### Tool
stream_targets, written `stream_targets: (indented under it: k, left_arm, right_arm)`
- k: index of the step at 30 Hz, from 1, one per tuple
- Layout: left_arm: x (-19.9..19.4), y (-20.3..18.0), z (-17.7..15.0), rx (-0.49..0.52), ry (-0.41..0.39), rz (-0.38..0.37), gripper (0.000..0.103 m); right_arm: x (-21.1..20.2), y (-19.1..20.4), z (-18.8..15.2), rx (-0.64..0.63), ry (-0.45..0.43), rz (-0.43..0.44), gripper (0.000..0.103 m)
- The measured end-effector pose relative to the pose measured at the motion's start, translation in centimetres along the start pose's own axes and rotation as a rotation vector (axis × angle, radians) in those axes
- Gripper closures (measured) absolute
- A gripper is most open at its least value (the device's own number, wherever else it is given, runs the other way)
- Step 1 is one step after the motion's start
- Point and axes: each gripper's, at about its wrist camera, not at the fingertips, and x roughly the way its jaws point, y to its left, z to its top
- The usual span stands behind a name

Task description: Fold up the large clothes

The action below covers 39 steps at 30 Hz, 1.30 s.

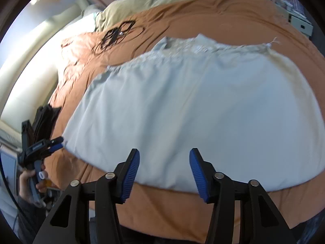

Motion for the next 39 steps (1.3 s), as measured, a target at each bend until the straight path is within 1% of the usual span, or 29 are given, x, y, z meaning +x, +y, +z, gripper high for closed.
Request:
stream_targets:
  k: [3, 8, 10, 11, 13, 14, 15, 16, 18, 20, 21, 22, 26, 28, 29, 31, 35, 39]
  left_arm:
    - [1.3, 0.0, -0.4, -0.019, 0.027, -0.044, 0.031]
    - [2.2, 0.4, -0.5, -0.056, 0.038, -0.092, 0.032]
    - [2.2, 0.6, -0.5, -0.066, 0.037, -0.097, 0.032]
    - [2.1, 0.4, -0.6, -0.067, 0.038, -0.086, 0.033]
    - [2.0, 0.2, -0.7, -0.071, 0.049, -0.085, 0.045]
    - [2.0, 0.2, -0.8, -0.085, 0.053, -0.087, 0.045]
    - [1.9, 0.3, -0.8, -0.102, 0.049, -0.091, 0.048]
    - [1.9, 0.5, -0.7, -0.119, 0.048, -0.096, 0.050]
    - [1.8, 1.1, -0.5, -0.162, 0.037, -0.124, 0.051]
    - [2.1, 1.6, -0.4, -0.192, 0.026, -0.145, 0.051]
    - [2.2, 1.8, -0.4, -0.199, 0.024, -0.147, 0.051]
    - [2.4, 1.9, -0.3, -0.206, 0.021, -0.150, 0.051]
    - [2.4, 1.8, -0.6, -0.222, -0.004, -0.143, 0.052]
    - [2.3, 1.6, -0.9, -0.221, -0.016, -0.126, 0.056]
    - [2.3, 1.6, -0.9, -0.224, -0.021, -0.119, 0.057]
    - [2.2, 1.8, -1.0, -0.233, -0.026, -0.113, 0.063]
    - [2.1, 2.2, -1.1, -0.268, -0.039, -0.122, 0.066]
    - [2.1, 1.8, -1.3, -0.281, -0.056, -0.104, 0.070]
  right_arm:
    - [1.3, 0.9, -1.0, -0.003, 0.031, 0.012, 0.059]
    - [3.6, 2.1, -2.4, -0.005, 0.079, 0.010, 0.064]
    - [4.6, 2.4, -2.7, -0.009, 0.100, 0.002, 0.064]
    - [5.2, 2.5, -2.8, -0.012, 0.110, -0.011, 0.064]
    - [6.3, 2.2, -2.7, -0.011, 0.121, -0.033, 0.066]
    - [6.6, 2.1, -2.5, -0.006, 0.123, -0.041, 0.068]
    - [7.0, 1.9, -2.3, 0.000, 0.125, -0.050, 0.069]
    - [7.5, 1.6, -1.8, 0.006, 0.126, -0.056, 0.070]
    - [8.2, 1.5, -1.0, 0.007, 0.124, -0.068, 0.073]
    - [8.9, 1.4, 0.1, -0.003, 0.118, -0.089, 0.081]
    - [9.2, 1.3, 0.6, -0.008, 0.115, -0.097, 0.087]
    - [9.7, 1.2, 1.1, -0.011, 0.116, -0.106, 0.091]
    - [11.0, 0.4, 3.8, -0.001, 0.110, -0.108, 0.096]
    - [11.7, -0.1, 5.3, 0.003, 0.103, -0.116, 0.099]
    - [12.0, -0.2, 5.8, 0.005, 0.101, -0.118, 0.100]
    - [12.6, -0.5, 7.2, 0.004, 0.098, -0.120, 0.100]
    - [13.8, -0.8, 9.8, -0.001, 0.092, -0.134, 0.100]
    - [15.0, -1.5, 12.1, -0.006, 0.083, -0.130, 0.101]
